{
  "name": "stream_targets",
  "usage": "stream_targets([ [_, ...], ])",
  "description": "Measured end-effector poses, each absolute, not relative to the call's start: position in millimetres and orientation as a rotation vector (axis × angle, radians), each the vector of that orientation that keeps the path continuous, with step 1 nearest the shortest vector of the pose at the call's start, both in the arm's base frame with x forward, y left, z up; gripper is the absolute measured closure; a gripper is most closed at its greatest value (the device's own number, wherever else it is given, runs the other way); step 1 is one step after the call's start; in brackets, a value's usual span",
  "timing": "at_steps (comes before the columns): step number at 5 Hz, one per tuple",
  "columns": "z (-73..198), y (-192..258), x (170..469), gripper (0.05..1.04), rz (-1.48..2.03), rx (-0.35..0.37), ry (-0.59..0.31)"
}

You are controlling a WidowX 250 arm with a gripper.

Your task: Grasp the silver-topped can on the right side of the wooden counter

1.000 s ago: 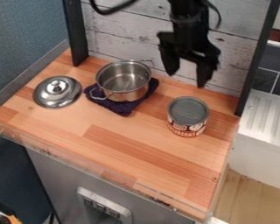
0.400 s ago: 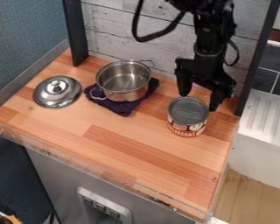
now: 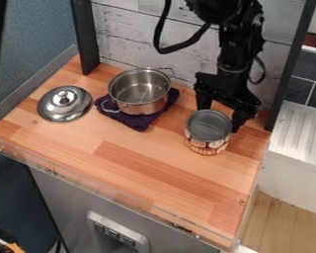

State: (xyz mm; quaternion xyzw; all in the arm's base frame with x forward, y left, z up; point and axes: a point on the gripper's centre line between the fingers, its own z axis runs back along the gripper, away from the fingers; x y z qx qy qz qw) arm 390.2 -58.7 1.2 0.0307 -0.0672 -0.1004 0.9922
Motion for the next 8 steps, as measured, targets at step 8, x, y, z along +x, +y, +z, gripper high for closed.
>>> stream_targets([
  [8,75.9,-37.5,323.7,0.083,-0.180,-0.007,-0.146],
])
